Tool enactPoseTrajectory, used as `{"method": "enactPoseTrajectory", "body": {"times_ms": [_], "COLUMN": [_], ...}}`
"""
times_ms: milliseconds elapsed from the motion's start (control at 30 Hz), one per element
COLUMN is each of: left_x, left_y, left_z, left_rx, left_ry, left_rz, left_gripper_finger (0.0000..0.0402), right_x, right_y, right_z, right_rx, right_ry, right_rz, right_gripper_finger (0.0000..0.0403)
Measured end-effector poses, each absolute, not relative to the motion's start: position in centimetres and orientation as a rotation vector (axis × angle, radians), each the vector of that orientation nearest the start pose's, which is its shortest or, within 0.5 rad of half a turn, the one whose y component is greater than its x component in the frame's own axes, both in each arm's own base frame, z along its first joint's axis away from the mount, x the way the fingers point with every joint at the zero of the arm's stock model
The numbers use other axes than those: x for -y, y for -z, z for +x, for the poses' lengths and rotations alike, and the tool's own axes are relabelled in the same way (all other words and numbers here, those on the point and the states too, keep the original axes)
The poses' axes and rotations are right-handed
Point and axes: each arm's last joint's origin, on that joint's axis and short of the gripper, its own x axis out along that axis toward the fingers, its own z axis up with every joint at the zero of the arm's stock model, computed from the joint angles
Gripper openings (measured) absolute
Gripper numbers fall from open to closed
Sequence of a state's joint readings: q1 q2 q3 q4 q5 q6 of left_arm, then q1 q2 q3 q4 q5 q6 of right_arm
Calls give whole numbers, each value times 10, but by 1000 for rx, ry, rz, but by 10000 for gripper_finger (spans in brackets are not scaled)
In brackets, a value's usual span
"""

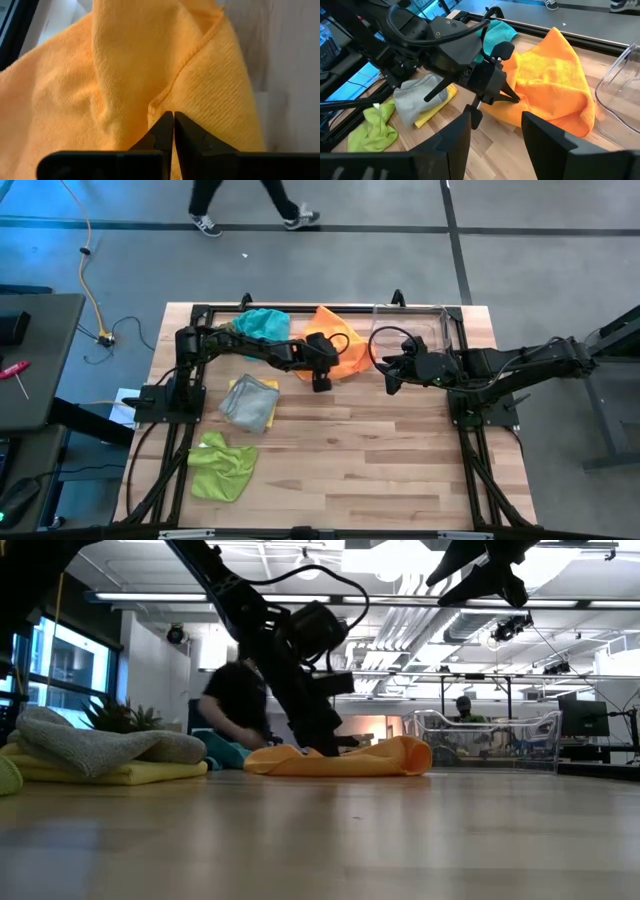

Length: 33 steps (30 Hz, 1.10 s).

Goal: Fold microfiber towels

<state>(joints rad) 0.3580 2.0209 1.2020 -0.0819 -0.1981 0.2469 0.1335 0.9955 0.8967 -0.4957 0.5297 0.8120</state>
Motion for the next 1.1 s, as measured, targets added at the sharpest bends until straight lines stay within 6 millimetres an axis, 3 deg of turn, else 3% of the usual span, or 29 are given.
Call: {"method": "enactPoseTrajectory", "body": {"times_ms": [300, 600, 833, 1100], "left_x": [-148, -147, -153, -187], "left_y": [-143, -160, -162, -174], "left_z": [378, 377, 375, 369], "left_rx": [-928, -892, -902, -836], "left_ry": [-451, -453, -365, -384], "left_rz": [179, 240, 108, -100], "left_gripper_finger": [7, 80, 143, 180], "right_x": [-12, -11, -11, -11], "right_y": [-309, -309, -309, -305], "right_z": [203, 203, 203, 207], "right_rx": [-371, -359, -354, -371], "right_ry": [588, 606, 615, 622], "right_rz": [588, 602, 602, 593], "right_gripper_finger": [167, 167, 167, 167]}}
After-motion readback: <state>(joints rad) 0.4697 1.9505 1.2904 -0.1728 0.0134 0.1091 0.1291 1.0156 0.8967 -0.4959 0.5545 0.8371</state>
